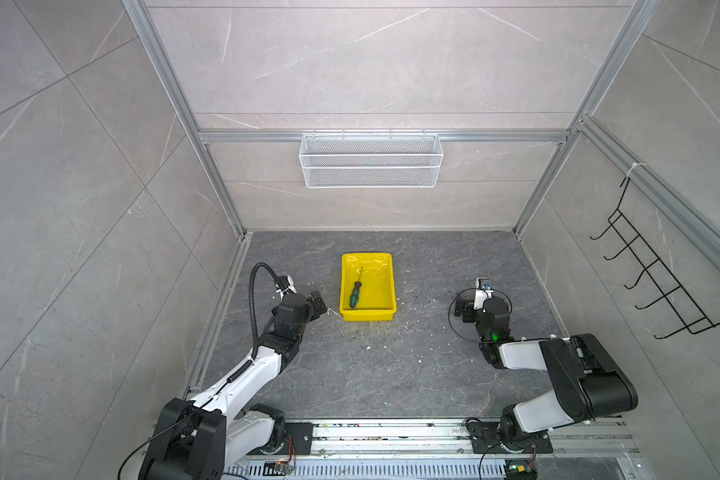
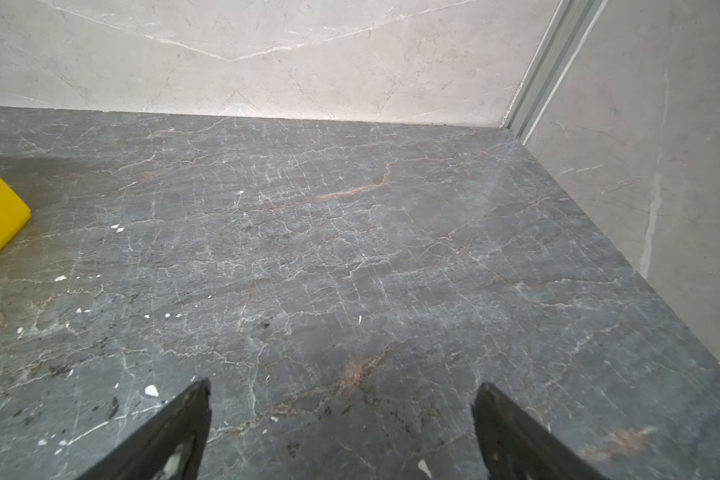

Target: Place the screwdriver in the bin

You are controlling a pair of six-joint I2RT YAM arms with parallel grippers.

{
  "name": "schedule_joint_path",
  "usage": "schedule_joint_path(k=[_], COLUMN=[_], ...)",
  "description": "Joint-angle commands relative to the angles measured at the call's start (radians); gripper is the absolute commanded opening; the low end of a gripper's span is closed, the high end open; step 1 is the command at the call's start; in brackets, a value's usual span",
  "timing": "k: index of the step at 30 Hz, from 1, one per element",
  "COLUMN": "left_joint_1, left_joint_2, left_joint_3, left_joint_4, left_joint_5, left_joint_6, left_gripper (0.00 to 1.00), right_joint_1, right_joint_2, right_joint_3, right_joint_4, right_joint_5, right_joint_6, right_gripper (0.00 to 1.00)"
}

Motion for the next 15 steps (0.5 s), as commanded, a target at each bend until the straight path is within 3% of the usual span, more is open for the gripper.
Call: schedule_joint_path(k=[1,3,5,11,15], left_joint_1=[-0.002,-0.002,-0.001,0.011,0.025], left_joint_2=[-0.069,-0.099,-0.114,-0.031,0.002], left_joint_3=[0.094,0.123,0.121,0.008,-0.033], left_joint_4=[-0.083,-0.127,-0.096,0.184,0.222], left_joint_5=[-0.121,-0.214,-0.224,-0.393,-0.337], left_joint_6=[0.092,0.133,0.258,0.420,0.522], left_gripper=[1.00,1.00,1.00,1.00,1.00], right_joint_1=[-0.007,-0.007,-0.008,-0.006,-0.007], right_joint_2=[0.004,0.004,0.004,0.004,0.004], right_joint_3=[0.008,0.009,0.009,0.008,0.008], right_joint_4=[0.013,0.014,0.013,0.014,0.015], right_joint_5=[-0.021,-0.022,-0.022,-0.022,-0.021], right_joint_6=[-0.009,-0.009,-0.009,-0.009,-0.009], right_gripper=[0.99,0.99,0.99,0.99,0.99])
